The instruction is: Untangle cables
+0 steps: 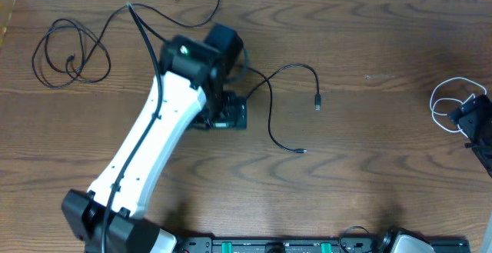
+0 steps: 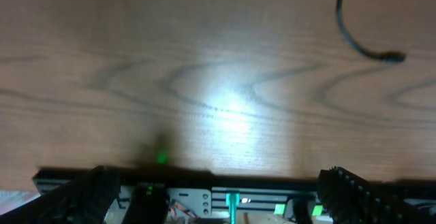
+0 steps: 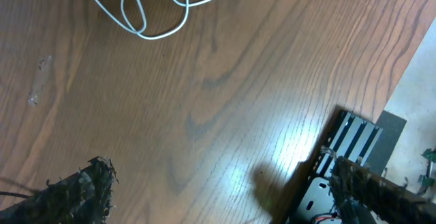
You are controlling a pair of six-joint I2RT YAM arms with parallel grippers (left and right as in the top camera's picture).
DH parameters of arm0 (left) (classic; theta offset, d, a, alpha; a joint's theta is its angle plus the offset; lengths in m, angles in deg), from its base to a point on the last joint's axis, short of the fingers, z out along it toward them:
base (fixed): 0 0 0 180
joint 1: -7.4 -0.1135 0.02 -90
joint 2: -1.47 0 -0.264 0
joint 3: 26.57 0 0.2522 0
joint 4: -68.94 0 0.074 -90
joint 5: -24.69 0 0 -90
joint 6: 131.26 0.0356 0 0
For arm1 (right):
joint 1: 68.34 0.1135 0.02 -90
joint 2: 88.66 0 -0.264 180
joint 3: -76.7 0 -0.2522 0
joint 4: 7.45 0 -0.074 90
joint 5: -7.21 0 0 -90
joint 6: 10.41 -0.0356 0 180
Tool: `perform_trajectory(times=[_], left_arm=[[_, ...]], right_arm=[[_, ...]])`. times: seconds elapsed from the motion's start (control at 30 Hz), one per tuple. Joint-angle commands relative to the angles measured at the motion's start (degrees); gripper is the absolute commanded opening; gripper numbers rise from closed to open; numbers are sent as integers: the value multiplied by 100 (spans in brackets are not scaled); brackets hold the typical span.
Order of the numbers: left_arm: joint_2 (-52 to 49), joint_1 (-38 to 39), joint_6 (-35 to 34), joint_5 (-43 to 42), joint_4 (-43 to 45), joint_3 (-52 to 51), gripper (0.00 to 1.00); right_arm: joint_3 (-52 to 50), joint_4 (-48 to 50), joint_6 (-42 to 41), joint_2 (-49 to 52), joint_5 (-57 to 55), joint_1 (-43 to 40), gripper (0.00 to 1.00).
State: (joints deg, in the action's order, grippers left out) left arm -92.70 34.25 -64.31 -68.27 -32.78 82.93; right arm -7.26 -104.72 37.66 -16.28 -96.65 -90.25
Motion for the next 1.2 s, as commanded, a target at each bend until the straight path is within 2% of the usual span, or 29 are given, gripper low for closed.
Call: perform_trajectory(times=[0.0,0.37,1.17], left_arm=[[376,87,-393,264,20,-409,98],[1082,-170,-385,262,-66,-566,98],[2166,-184,-627,754,-634,-570,98]], right_arm=[[4,-7,-87,-9,-52,-26,99],[4,-7,-87,-9,-55,-26,99],[4,-7,-87,-9,-52,-26,99]])
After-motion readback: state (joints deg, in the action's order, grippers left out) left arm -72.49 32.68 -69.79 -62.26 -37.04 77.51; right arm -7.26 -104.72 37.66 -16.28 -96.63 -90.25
